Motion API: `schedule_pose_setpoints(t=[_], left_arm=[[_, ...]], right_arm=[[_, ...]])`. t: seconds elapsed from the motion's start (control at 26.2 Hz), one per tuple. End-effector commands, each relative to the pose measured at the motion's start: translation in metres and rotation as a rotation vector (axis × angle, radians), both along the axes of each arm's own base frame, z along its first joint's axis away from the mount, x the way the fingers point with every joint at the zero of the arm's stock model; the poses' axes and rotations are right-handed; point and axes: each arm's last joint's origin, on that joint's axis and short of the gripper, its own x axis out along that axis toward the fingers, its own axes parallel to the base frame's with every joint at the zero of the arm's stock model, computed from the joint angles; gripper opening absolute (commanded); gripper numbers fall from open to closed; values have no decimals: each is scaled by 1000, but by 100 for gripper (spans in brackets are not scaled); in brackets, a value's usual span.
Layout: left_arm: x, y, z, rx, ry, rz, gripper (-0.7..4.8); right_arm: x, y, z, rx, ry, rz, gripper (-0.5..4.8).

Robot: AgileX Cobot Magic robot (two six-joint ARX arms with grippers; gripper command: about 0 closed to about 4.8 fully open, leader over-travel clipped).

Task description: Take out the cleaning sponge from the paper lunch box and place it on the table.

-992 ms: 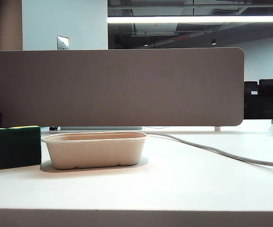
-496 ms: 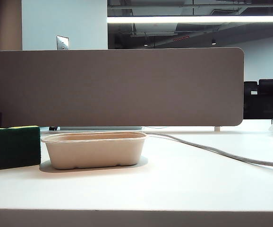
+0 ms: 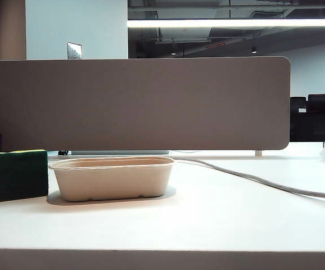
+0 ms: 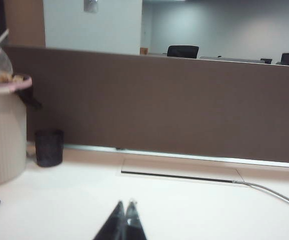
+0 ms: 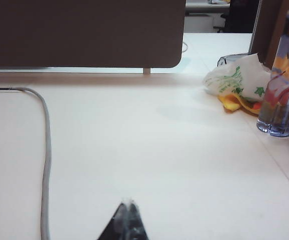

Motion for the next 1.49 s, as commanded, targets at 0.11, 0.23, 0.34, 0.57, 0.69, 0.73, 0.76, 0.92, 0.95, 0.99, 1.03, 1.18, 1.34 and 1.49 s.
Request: schedule_pose_setpoints(t=[0.11, 0.23, 0.34, 0.57, 0.69, 0.73, 0.76, 0.92, 0.95, 0.99, 1.03, 1.18, 1.34, 1.49], left_arm=[[18, 1, -39, -6, 75, 14, -5], [29, -1, -65, -28, 55, -19, -5], [34, -4, -85, -32, 110, -69, -5], [34, -6, -88, 162, 139, -42, -5], [34, -6, -88, 188, 139, -39, -5], [34, -6, -88, 183, 141, -40, -5], [34, -6, -89, 168, 142, -42, -5], [34, -6, -90, 86, 154, -49, -5], [34, -6, -90, 86, 155, -50, -5], [34, -6, -90, 88, 155, -49, -5], [34, -6, -90, 91, 154, -49, -5], [34, -6, -89, 91, 154, -52, -5], [34, -6, -89, 91, 154, -52, -5], [34, -6, -89, 91, 154, -52, -5]], right_arm=[[0, 0, 1, 0, -11, 2, -5], [0, 0, 1, 0, -11, 2, -5], [0, 0, 1, 0, -7, 2, -5], [0, 0, 1, 0, -6, 2, -5], [0, 0, 1, 0, -7, 2, -5], [0, 0, 1, 0, -7, 2, -5], [0, 0, 1, 0, -6, 2, -5], [0, 0, 1, 0, -7, 2, -5], [0, 0, 1, 0, -6, 2, -5], [0, 0, 1, 0, -7, 2, -5], [0, 0, 1, 0, -6, 2, -5], [0, 0, 1, 0, -7, 2, -5], [0, 0, 1, 0, -7, 2, -5], [0, 0, 1, 0, -7, 2, -5]])
